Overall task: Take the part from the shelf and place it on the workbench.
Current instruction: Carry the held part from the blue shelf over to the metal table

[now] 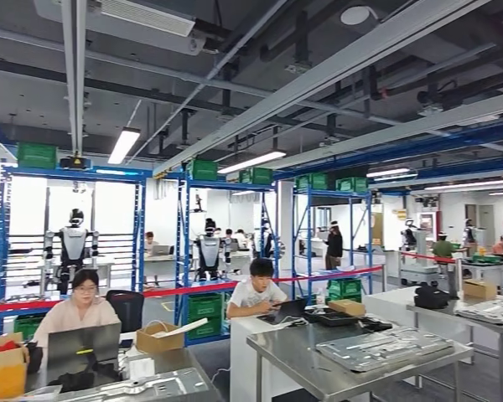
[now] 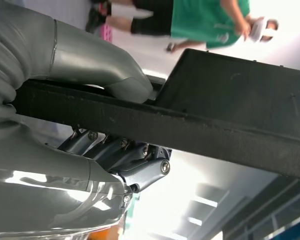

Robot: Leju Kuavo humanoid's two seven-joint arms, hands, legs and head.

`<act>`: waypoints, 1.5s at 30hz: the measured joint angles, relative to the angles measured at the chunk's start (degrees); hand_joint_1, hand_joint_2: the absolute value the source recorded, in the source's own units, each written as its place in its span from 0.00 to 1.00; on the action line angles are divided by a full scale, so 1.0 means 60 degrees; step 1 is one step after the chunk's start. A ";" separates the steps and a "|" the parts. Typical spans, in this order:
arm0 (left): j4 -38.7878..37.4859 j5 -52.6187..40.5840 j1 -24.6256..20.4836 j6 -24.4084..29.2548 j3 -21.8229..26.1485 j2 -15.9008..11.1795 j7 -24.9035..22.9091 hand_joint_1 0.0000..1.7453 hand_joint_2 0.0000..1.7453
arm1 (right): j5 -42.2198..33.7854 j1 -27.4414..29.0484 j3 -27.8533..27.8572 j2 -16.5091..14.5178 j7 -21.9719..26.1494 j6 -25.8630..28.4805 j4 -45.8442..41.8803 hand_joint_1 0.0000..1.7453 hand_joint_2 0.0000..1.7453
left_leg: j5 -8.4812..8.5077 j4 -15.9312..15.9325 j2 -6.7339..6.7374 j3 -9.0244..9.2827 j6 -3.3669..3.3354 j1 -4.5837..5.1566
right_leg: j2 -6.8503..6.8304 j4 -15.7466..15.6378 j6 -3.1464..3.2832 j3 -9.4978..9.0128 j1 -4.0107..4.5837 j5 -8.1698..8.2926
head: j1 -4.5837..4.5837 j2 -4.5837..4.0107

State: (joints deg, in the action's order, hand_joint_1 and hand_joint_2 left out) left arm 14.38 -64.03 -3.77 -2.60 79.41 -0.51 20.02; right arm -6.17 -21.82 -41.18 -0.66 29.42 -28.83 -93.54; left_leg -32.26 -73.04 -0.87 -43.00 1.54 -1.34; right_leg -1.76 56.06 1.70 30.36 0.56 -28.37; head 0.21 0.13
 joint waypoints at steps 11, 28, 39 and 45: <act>0.0007 -0.0032 0.0072 0.0039 0.0010 0.0032 -0.0070 0.00 1.00 | -0.0068 -0.0045 0.0007 -0.0012 -0.0082 -0.0015 0.0001 1.00 1.00 | 0.1008 0.2257 0.0332 0.1205 -0.0311 0.0030 | -0.0484 0.0613 -0.0458 0.0083 -0.0067 -0.0582 | -0.0009 0.0000; 0.0012 0.0042 0.0058 -0.0099 0.0058 0.0080 -0.0004 0.00 1.00 | -0.0364 -0.0025 0.0084 -0.0059 -0.0302 0.0117 0.0222 1.00 1.00 | 0.0360 0.1188 -0.0119 0.0699 -0.0214 0.0164 | 0.0289 0.0056 0.0002 0.0127 0.0032 0.0082 | -0.0006 0.0000; 0.0011 0.0032 0.0034 -0.0158 0.0067 0.0100 0.0003 0.00 1.00 | -0.0403 0.0022 0.0143 -0.0091 -0.0296 0.0117 0.0299 1.00 1.00 | 0.0773 0.2111 0.0172 0.1285 -0.0102 -0.0059 | 0.0126 0.0364 -0.0434 0.0202 -0.0082 -0.0173 | -0.0010 0.0000; 0.0012 0.0028 0.0060 -0.0158 0.0069 0.0100 0.0004 0.00 1.00 | -0.0406 0.0021 0.0146 -0.0091 -0.0296 0.0117 0.0300 1.00 1.00 | 0.0757 0.2119 0.0161 0.1302 -0.0197 -0.0036 | 0.0115 0.0371 -0.0462 0.0189 -0.0115 -0.0203 | -0.0010 0.0000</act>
State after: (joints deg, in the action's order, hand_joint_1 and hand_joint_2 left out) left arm 14.45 -63.86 -3.41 -3.54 79.82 0.09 20.04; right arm -8.61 -21.70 -40.31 -1.20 27.65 -28.13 -91.74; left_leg -27.72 -60.33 0.10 -35.19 0.36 -1.56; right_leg -1.06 58.29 -1.07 31.50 -0.13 -29.59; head 0.15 0.13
